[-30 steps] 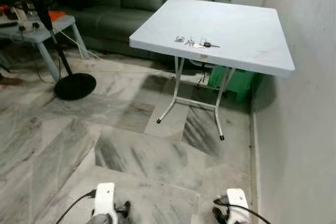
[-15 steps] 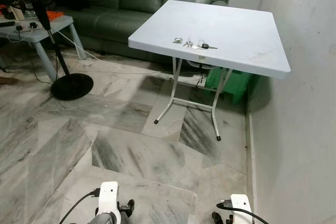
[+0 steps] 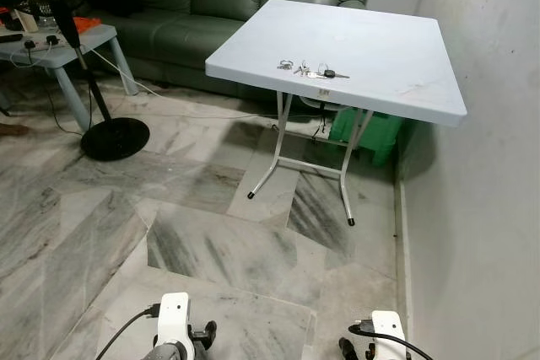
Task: Hang keys on a hook
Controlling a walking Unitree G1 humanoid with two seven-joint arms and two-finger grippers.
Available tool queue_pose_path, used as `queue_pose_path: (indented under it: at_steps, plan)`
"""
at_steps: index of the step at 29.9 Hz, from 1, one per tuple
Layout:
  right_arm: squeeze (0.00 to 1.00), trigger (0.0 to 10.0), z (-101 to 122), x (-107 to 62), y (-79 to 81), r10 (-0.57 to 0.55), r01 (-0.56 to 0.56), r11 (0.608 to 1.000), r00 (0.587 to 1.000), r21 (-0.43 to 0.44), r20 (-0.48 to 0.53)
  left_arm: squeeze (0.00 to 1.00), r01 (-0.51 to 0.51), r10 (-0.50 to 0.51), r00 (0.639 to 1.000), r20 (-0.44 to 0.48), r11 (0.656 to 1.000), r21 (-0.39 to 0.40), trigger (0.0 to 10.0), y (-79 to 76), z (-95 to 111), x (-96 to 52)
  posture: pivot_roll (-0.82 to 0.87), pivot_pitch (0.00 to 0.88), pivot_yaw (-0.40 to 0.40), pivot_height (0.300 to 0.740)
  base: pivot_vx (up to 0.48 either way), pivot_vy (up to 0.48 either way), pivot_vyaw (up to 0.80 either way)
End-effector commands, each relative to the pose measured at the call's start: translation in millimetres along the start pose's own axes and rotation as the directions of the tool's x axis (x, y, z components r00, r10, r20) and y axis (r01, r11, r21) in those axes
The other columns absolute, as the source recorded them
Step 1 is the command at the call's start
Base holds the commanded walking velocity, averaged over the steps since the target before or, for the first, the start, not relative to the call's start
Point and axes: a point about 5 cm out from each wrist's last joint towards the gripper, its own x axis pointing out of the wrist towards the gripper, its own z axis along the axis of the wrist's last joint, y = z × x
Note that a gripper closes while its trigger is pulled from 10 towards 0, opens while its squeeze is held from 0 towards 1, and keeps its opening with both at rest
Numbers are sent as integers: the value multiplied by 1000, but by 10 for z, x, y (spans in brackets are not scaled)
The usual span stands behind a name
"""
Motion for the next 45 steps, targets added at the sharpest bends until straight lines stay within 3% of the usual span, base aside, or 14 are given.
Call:
queue_pose_path:
  at_steps: [1,6,7,8,9,15,26,45]
  plan:
    - [1000,10000,124,23,-5,4,-4,1000,999,7,54,0,0,0,1000,28,1000,10,10000,13,62,7,34,0,-61,740,0,0,0]
    - [1000,10000,300,42,11,43,-48,998,988,33,147,0,24,-25,996,88,1000,13,10000,-25,204,31,35,0,-62,740,0,0,0]
    - [761,10000,333,43,13,57,-63,998,984,30,167,0,32,-33,994,104,999,13,10000,-35,238,35,31,0,-60,740,0,0,0]
    - [761,10000,333,43,13,57,-63,998,984,30,167,0,32,-33,994,104,999,13,10000,-35,238,35,31,0,-60,740,0,0,0]
    - [0,10000,353,43,5,57,-61,998,983,20,173,0,44,-45,991,126,999,12,10000,-47,287,41,31,0,-60,740,0,0,0]
    - [0,10000,300,32,-24,41,-45,999,987,20,153,0,55,-54,987,151,998,-1,10000,-46,349,46,29,0,-61,740,0,0,0]
    - [0,10000,-89,-28,17,11,-12,1000,1000,-26,-14,0,28,-26,998,51,999,-30,10000,-12,52,0,31,0,-61,740,0,0,0]
    - [0,10000,-4,-13,-15,10,-9,999,1000,-34,14,0,31,-29,998,56,999,-41,10000,-13,68,4,36,0,-67,740,0,208,0]
